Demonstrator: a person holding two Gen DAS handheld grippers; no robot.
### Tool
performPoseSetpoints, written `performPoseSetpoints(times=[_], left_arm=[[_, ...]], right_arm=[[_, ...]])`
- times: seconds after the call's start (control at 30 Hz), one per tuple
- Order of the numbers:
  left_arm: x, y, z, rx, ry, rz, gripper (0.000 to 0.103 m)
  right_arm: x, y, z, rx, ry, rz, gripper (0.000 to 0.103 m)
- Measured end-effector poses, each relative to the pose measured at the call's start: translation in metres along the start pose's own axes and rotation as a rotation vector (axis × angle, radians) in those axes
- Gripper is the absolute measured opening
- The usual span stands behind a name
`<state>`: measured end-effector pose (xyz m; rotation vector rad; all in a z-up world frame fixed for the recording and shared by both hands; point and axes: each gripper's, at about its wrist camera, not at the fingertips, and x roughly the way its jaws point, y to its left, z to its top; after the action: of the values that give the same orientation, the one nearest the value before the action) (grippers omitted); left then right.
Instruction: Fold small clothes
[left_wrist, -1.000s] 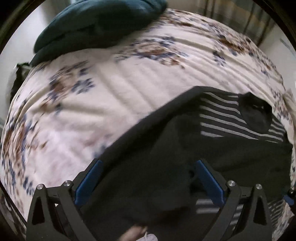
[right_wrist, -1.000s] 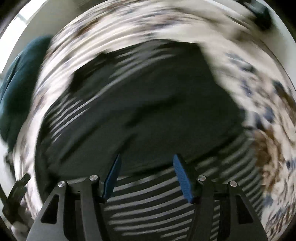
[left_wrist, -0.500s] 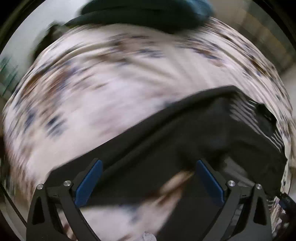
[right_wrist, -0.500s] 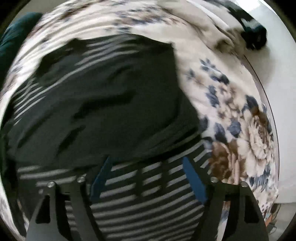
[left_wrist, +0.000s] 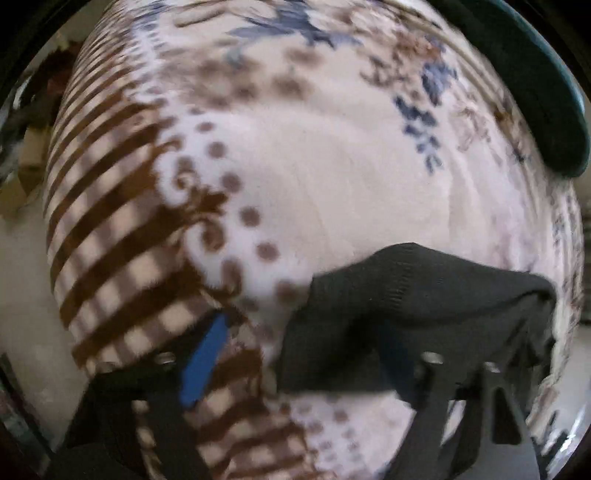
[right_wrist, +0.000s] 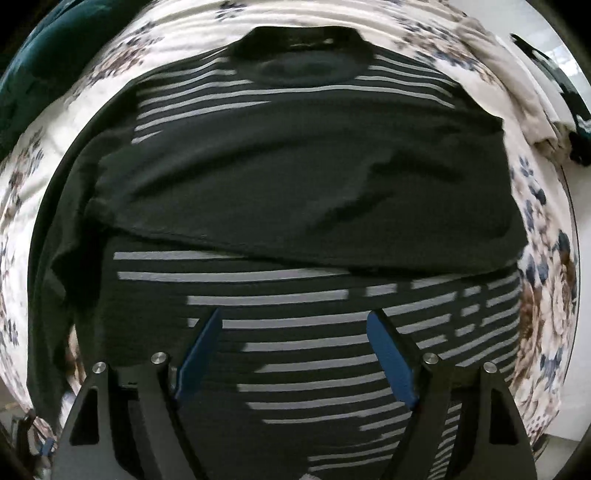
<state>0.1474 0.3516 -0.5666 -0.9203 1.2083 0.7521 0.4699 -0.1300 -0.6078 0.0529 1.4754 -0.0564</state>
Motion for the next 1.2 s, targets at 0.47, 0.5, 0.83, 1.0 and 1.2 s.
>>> performPoseSetpoints(times=[0.47, 0.5, 0.83, 1.0, 1.2], left_arm=[[-0.107, -0.097, 0.006, 0.290, -0.236, -0.076, 0.004], [-0.114, -0.116, 0.006, 0.319, -0.245, -0.101, 0.004], [-0.123, -0.414, -0.132, 0.752, -0.133, -0.475, 0.004], [-0.109, -0.526, -0.254, 0.949, -0.022, -0.569, 0.005], [-0.112, -0.559, -0.319, 1.096, -0.014, -0.527, 0.056]], right_arm=[[-0.014, -0.008, 0.008, -0.006, -0.069, -0.104, 0.082], [-0.015, -0.011, 0.009, 0.003, -0.071, -0.098, 0.082], [-0.009, -0.125, 0.020, 0.171, -0.063, -0.068, 0.082], [-0.003, -0.195, 0.015, 0.222, -0.043, -0.107, 0.082], [-0.001, -0.266, 0.005, 0.307, -0.011, -0.058, 0.082]])
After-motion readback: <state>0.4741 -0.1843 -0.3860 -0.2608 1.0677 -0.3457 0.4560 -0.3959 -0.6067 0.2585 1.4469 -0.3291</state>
